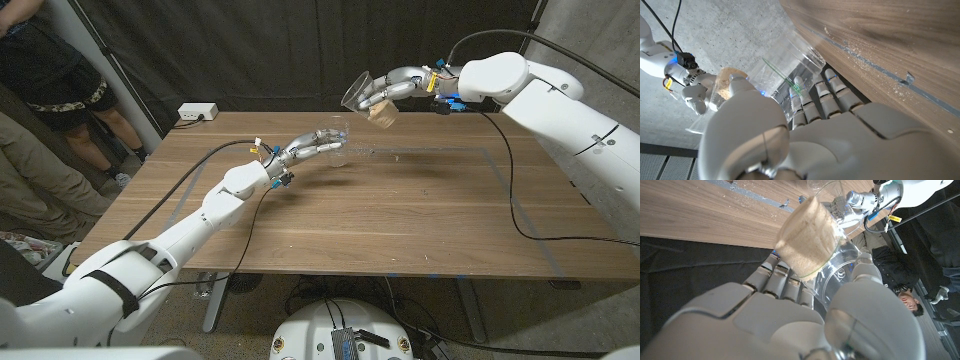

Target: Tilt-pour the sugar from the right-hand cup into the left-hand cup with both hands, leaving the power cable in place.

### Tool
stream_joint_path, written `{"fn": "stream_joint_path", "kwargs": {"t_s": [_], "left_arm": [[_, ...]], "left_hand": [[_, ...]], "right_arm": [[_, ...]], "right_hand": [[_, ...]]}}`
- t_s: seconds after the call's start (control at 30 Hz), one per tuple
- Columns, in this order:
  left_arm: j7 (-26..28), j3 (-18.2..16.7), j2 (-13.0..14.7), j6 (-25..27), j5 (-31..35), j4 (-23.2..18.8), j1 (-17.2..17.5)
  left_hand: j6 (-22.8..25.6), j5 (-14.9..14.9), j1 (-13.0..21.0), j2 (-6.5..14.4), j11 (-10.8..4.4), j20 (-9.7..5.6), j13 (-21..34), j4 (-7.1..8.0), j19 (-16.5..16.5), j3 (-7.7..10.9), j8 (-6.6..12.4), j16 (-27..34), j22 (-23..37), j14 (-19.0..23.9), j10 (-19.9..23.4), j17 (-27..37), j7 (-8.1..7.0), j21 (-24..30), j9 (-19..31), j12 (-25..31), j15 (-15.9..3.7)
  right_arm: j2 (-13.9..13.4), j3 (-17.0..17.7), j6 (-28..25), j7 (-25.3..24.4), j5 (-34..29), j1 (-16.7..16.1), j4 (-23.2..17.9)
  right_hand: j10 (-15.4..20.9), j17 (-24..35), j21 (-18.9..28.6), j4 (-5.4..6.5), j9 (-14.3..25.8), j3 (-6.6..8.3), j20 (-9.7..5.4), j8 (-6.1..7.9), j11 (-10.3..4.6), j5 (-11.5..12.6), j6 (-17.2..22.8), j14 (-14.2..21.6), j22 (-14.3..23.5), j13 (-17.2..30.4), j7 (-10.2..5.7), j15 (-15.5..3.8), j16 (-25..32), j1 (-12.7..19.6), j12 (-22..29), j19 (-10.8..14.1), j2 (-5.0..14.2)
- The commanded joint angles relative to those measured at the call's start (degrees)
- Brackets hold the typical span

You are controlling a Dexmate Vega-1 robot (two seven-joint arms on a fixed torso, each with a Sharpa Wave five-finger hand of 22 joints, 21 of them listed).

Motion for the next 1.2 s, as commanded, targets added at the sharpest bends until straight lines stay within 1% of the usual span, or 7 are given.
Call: {"fn": "stream_joint_path", "kwargs": {"t_s": [0.03, 0.47, 0.53, 0.63, 0.7, 0.77, 1.2], "left_arm": [[-1.0, 0.5, 0.4, 0.2, 0.9, 0.1, -0.8], [-0.9, 0.3, 1.0, 1.2, 0.5, -1.4, -0.1], [-1.0, 0.3, 1.0, 1.2, 0.4, -1.3, -0.1], [-1.1, 0.4, 1.0, 1.1, 0.3, -1.2, -0.1], [-1.3, 0.4, 0.9, 1.0, 0.2, -1.1, -0.2], [-1.4, 0.4, 0.9, 1.0, 0.2, -1.1, -0.2], [-1.7, 0.5, 1.4, 1.8, 0.3, -1.9, -0.2]], "left_hand": [[0.4, 0.0, 0.5, 0.2, 0.22, -0.46, 0.0, 0.04, 0.1, -0.3, 0.32, 0.0, 0.3, 0.6, 0.5, 0.3, 0.2, 0.5, 0.1, 0.5, -7.17], [0.5, -0.1, 0.6, 0.3, 0.18, -0.41, 0.0, 0.1, 0.0, -0.39, 0.37, 0.0, 0.3, 0.6, 0.4, 0.4, 0.08, 0.5, 0.1, 0.5, -7.2], [0.5, -0.1, 0.6, 0.3, 0.26, -0.4, 0.0, 0.11, 0.0, -0.41, 0.38, 0.0, 0.3, 0.7, 0.4, 0.4, 0.11, 0.5, 0.1, 0.5, -7.31], [0.5, -0.1, 0.6, 0.3, 0.07, -0.44, 0.0, 0.13, 0.0, -0.43, 0.37, 0.0, 0.3, 0.7, 0.5, 0.4, 0.11, 0.5, 0.1, 0.6, -7.31], [0.5, -0.1, 0.7, 0.3, 0.01, -0.43, 0.0, 0.14, 0.0, -0.46, 0.38, 0.0, 0.3, 0.6, 0.5, 0.4, 0.09, 0.5, 0.1, 0.6, -7.3], [0.5, -0.2, 0.7, 0.3, 0.14, -0.45, -0.1, 0.15, 0.0, -0.47, 0.37, 0.0, 0.3, 0.7, 0.5, 0.4, 0.12, 0.6, 0.1, 0.6, -7.24], [0.5, -0.2, 0.7, 0.4, 0.05, -0.42, -0.1, 0.25, 0.0, -0.59, 0.43, 0.0, 0.3, 0.8, 0.4, 0.4, 0.15, 0.6, 0.1, 0.6, -7.39]], "right_arm": [[1.1, -1.9, 0.8, 3.6, -3.3, 2.1, 0.9], [2.5, -3.4, 2.5, 6.2, -6.0, 3.9, 3.8], [2.6, -3.5, 3.3, 6.5, -6.5, 4.0, 4.3], [2.8, -4.0, 3.4, 7.2, -7.7, 4.6, 4.6], [2.9, -4.3, 4.3, 7.8, -8.3, 4.8, 5.2], [3.1, -4.5, 4.6, 8.3, -8.7, 5.0, 5.6], [3.5, -5.0, 6.4, 10.1, -11.7, 5.6, 6.3]], "right_hand": [[1.3, 0.2, -0.2, 0.07, 0.1, 0.01, 0.32, 0.13, -0.52, 0.3, 0.4, 0.7, 0.1, 0.3, -0.21, -9.59, 0.3, 0.2, 0.3, 0.1, 0.66], [1.4, 0.3, -0.3, 0.1, 0.2, 0.03, 0.38, 0.14, -0.71, 0.3, 0.8, 0.9, 0.0, 0.4, -0.39, -9.65, 0.3, 0.1, 0.3, 0.0, 0.69], [1.5, 0.3, -0.4, 0.09, 0.2, 0.04, 0.52, -0.18, -0.72, 0.3, 0.1, 0.9, 0.0, 0.5, -0.97, -9.63, 0.2, 0.1, 0.3, 0.0, 0.66], [1.5, 0.3, -0.4, 0.07, 0.3, 0.01, 0.53, -0.25, -0.74, 0.3, -0.1, 0.9, 0.0, 0.5, -1.13, -9.61, 0.2, 0.1, 0.4, -0.1, 0.57], [1.5, 0.3, -0.4, 0.36, 0.3, -0.23, 0.6, -0.26, -0.99, 0.2, 0.0, 1.1, 0.0, 0.5, -1.1, -9.31, 0.2, -0.5, 0.3, -0.1, 0.39], [1.7, 0.3, -0.4, 0.52, 0.3, -0.37, 0.58, -0.13, -1.15, 0.2, 0.4, 1.1, 0.0, 0.4, -1.12, -9.43, 0.1, -0.8, 0.3, -0.1, 0.25], [2.1, 0.4, -0.5, 0.27, 0.4, -0.11, 0.45, 0.09, -1.34, 0.5, 1.2, 1.4, -0.1, 0.4, -1.42, -9.71, 0.0, -0.4, 0.3, 0.0, 0.44]]}}
